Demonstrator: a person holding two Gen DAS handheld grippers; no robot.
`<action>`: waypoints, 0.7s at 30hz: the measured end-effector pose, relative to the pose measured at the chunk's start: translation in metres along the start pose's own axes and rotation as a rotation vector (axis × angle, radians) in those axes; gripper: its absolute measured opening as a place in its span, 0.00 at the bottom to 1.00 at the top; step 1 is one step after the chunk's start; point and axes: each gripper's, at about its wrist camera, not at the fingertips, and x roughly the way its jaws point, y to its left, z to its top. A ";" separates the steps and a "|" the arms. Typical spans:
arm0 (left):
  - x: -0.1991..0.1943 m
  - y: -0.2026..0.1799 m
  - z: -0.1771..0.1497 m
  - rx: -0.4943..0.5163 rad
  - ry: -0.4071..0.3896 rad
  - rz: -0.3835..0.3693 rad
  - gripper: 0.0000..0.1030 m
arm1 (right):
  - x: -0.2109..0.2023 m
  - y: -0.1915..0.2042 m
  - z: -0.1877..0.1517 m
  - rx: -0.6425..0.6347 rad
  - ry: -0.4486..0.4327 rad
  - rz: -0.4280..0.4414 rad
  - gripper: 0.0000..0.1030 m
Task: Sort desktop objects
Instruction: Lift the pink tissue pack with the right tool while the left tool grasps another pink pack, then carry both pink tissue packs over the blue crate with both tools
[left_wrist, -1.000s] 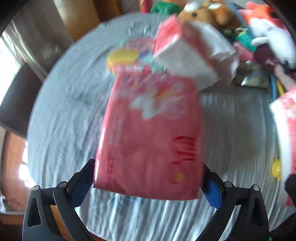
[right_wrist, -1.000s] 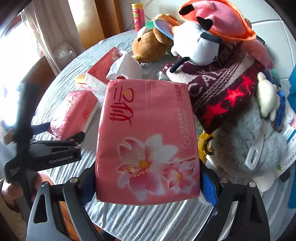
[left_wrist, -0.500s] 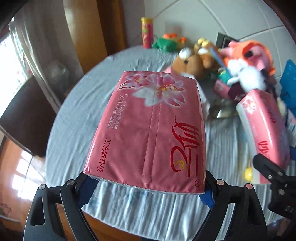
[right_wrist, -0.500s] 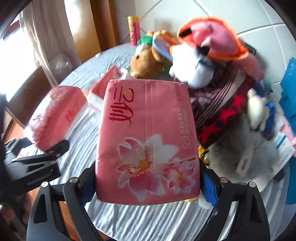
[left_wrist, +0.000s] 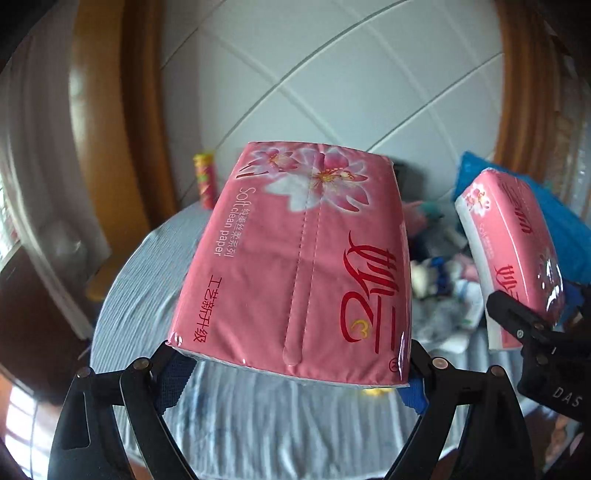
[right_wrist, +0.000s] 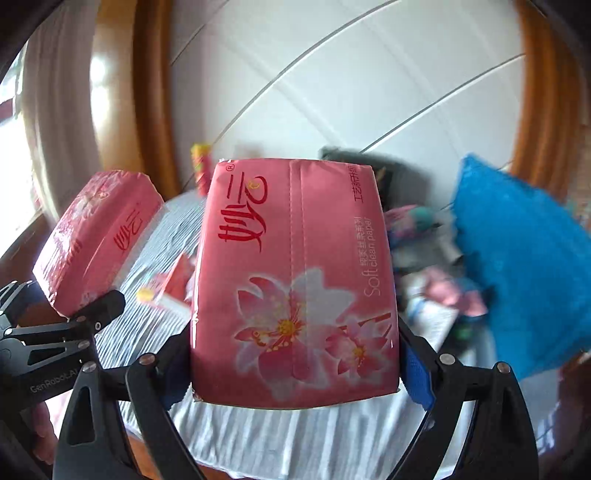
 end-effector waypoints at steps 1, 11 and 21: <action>-0.004 -0.012 0.006 0.016 -0.015 -0.017 0.88 | -0.011 -0.012 0.003 0.011 -0.020 -0.023 0.89; -0.028 -0.162 0.039 0.098 -0.117 -0.124 0.88 | -0.098 -0.159 0.015 0.095 -0.168 -0.176 0.89; -0.037 -0.327 0.073 0.119 -0.135 -0.195 0.88 | -0.143 -0.332 0.020 0.111 -0.207 -0.270 0.89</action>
